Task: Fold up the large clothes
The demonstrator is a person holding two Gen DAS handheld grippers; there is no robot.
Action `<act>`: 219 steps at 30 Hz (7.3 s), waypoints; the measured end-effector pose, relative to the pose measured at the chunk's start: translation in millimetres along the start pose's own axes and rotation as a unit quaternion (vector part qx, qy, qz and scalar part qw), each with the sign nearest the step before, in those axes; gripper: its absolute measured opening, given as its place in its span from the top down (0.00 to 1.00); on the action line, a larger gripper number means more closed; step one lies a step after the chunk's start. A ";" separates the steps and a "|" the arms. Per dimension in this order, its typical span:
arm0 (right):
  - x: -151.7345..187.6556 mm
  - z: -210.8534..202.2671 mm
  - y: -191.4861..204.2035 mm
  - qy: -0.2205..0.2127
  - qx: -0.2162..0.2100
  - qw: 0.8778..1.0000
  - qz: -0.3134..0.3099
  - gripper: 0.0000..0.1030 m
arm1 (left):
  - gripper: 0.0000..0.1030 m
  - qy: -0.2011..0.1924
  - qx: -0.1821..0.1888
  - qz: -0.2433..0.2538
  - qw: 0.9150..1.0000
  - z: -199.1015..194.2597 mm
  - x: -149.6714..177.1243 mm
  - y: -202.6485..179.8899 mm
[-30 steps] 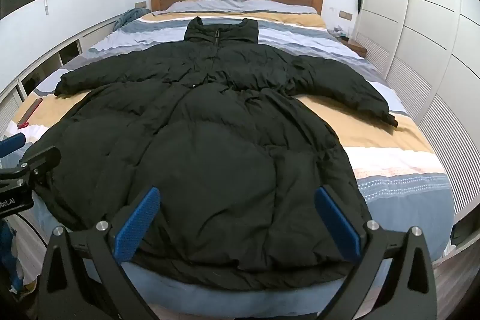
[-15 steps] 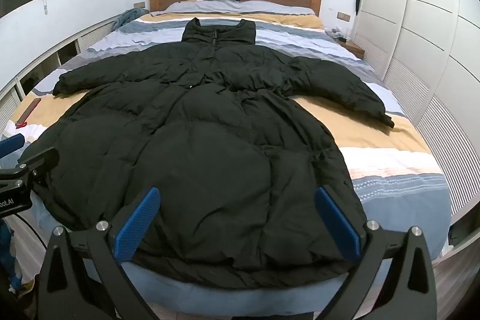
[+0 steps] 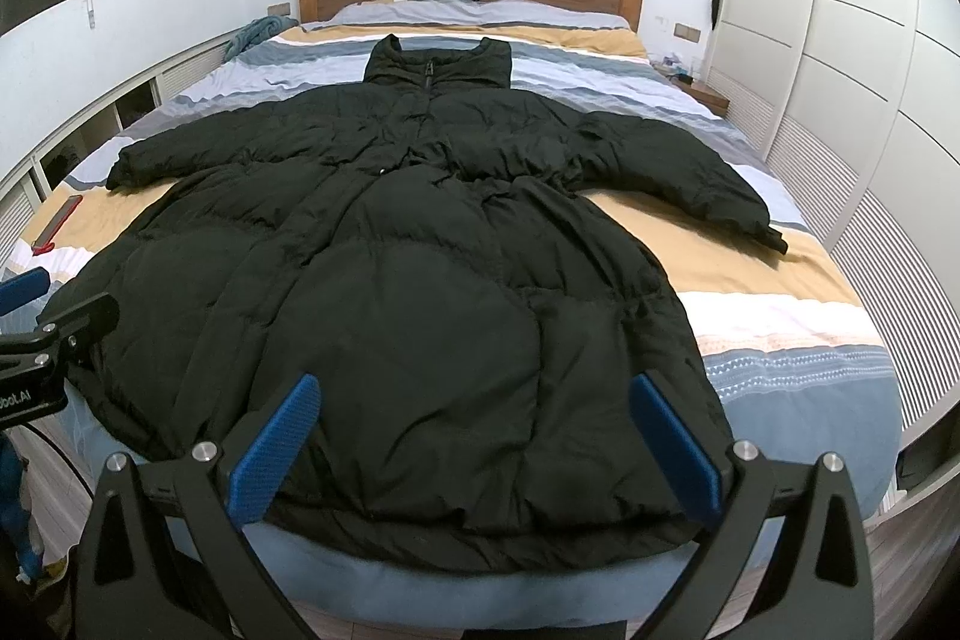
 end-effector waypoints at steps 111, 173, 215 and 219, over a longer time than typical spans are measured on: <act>-81.2 299.8 -381.5 -0.028 -0.042 0.814 0.579 0.79 | 0.01 0.048 -0.148 -0.052 0.987 169.8 -163.8 118.5; -182.6 166.8 39.3 0.018 -0.199 0.980 -0.020 0.46 | 0.01 0.011 -0.007 -0.087 0.996 63.9 -167.5 60.0; -146.4 259.2 -54.5 0.099 -0.109 0.986 0.074 0.46 | 0.01 0.094 -0.048 -0.043 0.993 234.4 -170.0 -32.2; -132.9 222.9 -54.7 0.096 -0.101 0.985 0.101 0.46 | 0.01 0.044 -0.048 -0.058 0.996 177.3 -158.9 -16.2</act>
Point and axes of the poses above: each gripper's, at about its wrist camera, not at the fingertips, and z roughly the way its jaws point, y to its left, x to its underside, the point moved 7 cm from there along z, roughly the way its jaws point, and after that the axes turned 2 degrees about z, right-handed, at the moved point
